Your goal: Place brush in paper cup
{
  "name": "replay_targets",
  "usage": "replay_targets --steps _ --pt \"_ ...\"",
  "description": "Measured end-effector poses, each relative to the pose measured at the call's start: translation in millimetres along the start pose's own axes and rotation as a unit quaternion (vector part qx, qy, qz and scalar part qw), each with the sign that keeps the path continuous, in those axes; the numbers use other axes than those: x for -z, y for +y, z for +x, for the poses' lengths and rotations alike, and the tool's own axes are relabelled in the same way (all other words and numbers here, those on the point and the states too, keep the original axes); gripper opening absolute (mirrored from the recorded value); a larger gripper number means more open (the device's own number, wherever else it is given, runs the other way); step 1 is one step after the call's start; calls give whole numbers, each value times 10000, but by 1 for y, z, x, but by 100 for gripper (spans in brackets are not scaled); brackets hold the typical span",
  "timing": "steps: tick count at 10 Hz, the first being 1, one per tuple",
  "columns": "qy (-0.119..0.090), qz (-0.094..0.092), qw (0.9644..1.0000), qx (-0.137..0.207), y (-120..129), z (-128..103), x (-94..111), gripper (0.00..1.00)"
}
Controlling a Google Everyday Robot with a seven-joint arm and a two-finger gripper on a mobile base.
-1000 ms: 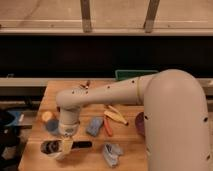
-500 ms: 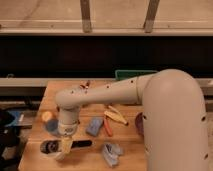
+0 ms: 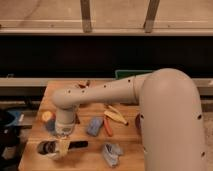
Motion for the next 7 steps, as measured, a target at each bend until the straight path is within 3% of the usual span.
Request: replay_targets --steps 5,6,7 --pt "18 60 10000 -7 -2 0 2 77" --pt "57 175 9997 -152 0 4 10 77" --pt "55 418 9982 -430 -2 11 23 77"
